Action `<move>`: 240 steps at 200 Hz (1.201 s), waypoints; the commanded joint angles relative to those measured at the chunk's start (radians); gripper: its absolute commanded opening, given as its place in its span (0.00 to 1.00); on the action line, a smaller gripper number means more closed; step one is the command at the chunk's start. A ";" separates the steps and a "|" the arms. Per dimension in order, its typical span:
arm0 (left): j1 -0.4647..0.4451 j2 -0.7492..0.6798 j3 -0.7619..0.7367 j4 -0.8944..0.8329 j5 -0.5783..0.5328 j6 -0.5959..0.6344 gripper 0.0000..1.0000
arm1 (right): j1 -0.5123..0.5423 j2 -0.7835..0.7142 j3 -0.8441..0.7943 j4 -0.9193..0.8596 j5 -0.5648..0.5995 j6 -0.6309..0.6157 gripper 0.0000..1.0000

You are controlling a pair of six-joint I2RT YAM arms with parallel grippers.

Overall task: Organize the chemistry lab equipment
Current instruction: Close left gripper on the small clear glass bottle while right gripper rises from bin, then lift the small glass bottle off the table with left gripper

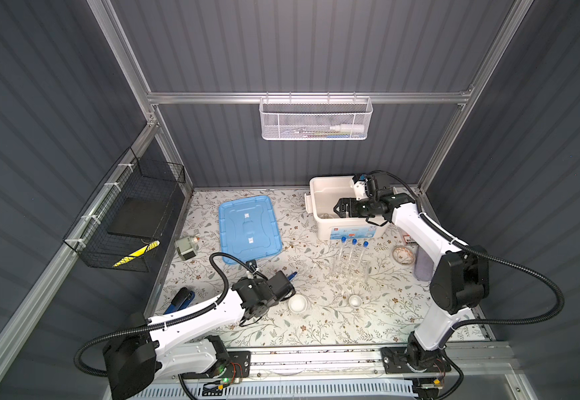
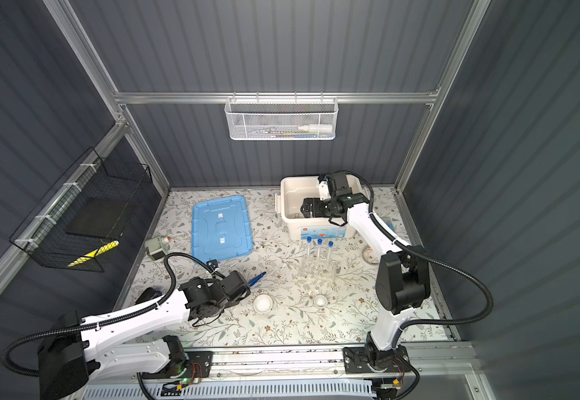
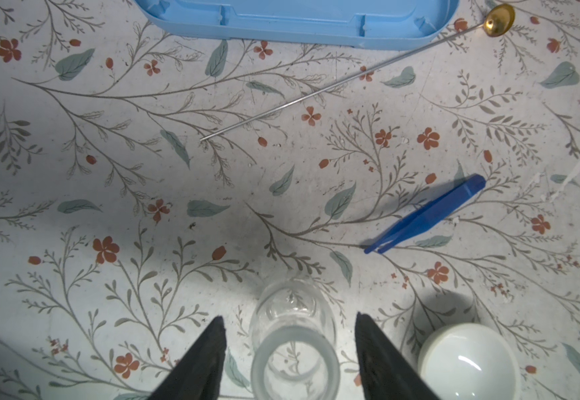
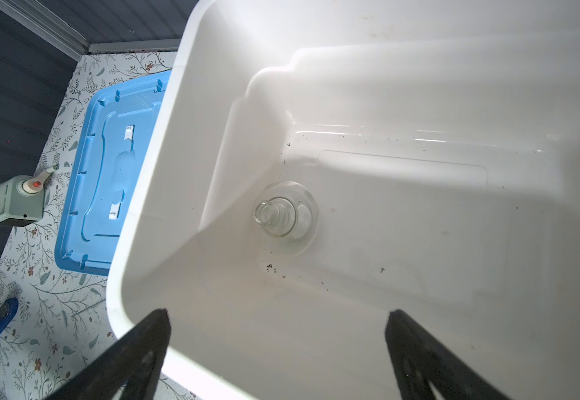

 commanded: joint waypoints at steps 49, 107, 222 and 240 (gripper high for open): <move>-0.007 0.005 -0.010 -0.006 0.001 -0.008 0.58 | -0.009 -0.021 -0.012 -0.004 -0.005 -0.008 0.99; -0.008 -0.001 -0.015 -0.004 0.001 -0.009 0.53 | -0.011 -0.019 -0.016 -0.006 -0.008 -0.006 0.99; -0.007 0.025 -0.018 0.002 0.018 -0.015 0.49 | -0.021 -0.022 -0.022 -0.004 -0.009 -0.004 0.99; -0.007 0.022 -0.018 -0.006 0.018 -0.020 0.47 | -0.022 -0.020 -0.024 -0.004 -0.009 -0.005 0.99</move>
